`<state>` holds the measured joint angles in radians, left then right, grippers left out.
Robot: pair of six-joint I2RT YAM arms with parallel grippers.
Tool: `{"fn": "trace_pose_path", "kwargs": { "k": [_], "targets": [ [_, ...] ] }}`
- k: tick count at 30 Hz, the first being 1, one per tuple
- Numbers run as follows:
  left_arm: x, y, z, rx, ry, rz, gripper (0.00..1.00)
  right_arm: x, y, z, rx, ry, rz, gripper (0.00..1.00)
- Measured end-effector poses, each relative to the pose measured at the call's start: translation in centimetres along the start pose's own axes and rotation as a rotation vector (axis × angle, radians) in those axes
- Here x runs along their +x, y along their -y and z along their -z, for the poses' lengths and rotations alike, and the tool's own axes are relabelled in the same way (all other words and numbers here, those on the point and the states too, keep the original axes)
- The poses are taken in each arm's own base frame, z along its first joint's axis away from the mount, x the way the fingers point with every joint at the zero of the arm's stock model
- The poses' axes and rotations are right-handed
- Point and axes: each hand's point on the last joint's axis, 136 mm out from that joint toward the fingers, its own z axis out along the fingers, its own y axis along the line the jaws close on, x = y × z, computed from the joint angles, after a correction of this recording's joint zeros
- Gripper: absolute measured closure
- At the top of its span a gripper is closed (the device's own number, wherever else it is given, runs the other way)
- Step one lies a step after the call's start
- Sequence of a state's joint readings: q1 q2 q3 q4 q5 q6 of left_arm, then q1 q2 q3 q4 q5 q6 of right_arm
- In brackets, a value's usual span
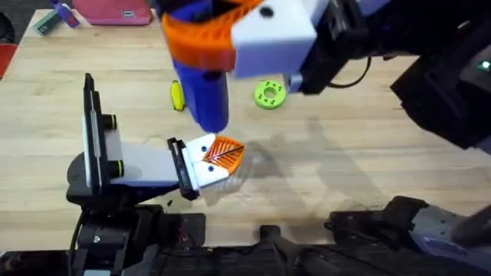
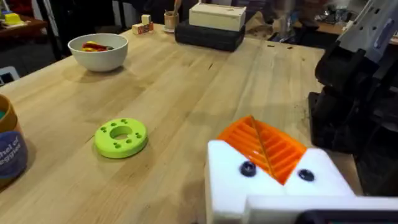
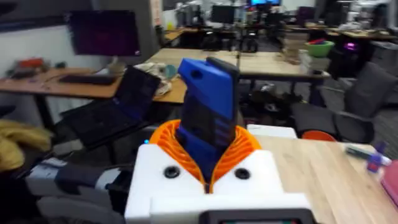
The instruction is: Pick up the gripper from the table and insert it into the empty holder that is missing its gripper. Then pick up a screw, insert it into the mounting hole, and use the screwdriver to tighten it. Finally, clean up the table by picking up the vegetable and placing it into the bucket.
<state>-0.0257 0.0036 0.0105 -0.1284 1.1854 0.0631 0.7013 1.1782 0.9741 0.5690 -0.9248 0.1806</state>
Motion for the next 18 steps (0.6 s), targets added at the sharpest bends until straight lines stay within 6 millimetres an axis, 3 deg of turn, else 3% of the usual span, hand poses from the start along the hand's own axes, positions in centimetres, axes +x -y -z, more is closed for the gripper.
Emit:
{"fn": "trace_pose_path", "kwargs": {
  "k": [8,18],
  "targets": [
    [0.0,0.0,0.0,0.000,0.000,0.000,0.995,0.4,-2.7,-1.3,-0.112,-0.001,0.073,0.978],
    [0.0,0.0,0.0,0.000,0.000,0.000,0.995,1.8,-3.6,-2.3,-0.198,0.020,0.167,0.978]
  ]
}}
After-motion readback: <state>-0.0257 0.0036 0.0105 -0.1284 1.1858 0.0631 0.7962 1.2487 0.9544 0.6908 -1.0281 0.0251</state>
